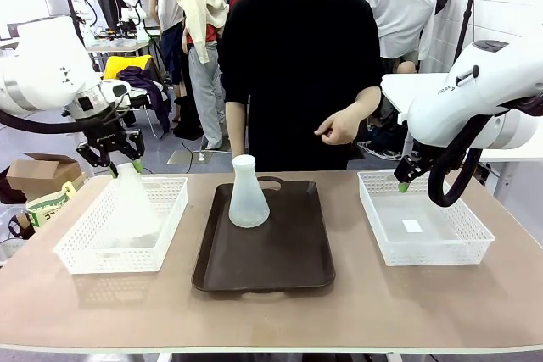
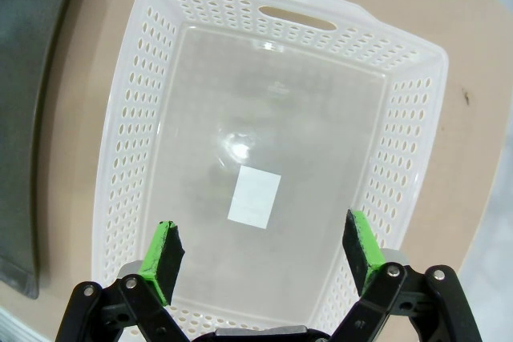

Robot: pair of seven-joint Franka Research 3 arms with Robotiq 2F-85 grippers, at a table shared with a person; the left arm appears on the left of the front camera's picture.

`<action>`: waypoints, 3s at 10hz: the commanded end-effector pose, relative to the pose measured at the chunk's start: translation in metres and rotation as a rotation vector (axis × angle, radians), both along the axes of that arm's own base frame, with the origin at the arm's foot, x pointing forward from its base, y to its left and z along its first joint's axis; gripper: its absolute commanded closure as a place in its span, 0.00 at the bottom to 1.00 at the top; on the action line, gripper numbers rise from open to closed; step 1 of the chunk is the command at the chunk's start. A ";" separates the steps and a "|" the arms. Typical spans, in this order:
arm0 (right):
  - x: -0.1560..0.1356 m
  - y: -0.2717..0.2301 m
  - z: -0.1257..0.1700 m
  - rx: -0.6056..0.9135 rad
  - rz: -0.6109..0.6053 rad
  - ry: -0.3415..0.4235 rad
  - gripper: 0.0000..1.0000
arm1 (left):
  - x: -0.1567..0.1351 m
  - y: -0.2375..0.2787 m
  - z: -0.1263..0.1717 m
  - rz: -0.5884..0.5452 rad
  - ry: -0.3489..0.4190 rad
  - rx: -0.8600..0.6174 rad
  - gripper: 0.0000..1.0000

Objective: Prepare the laboratory tools.
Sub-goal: Place the picked Big flask upright in the Handle tray as directed by the person.

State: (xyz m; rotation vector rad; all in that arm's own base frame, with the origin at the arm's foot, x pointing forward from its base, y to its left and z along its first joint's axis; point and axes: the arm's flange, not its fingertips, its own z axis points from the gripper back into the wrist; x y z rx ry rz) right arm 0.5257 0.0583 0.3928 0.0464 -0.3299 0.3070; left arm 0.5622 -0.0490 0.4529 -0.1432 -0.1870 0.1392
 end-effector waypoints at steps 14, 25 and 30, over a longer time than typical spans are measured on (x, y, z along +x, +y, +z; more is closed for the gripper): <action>0.000 -0.001 0.000 -0.004 0.001 0.005 0.00 | -0.006 -0.009 -0.021 -0.041 -0.007 0.034 1.00; 0.000 -0.001 0.000 -0.004 0.001 0.005 0.00 | -0.038 0.019 0.022 -0.480 -0.125 -0.205 1.00; 0.000 -0.001 0.000 -0.004 0.001 0.005 0.00 | -0.056 0.024 0.050 -0.737 -0.268 -0.234 1.00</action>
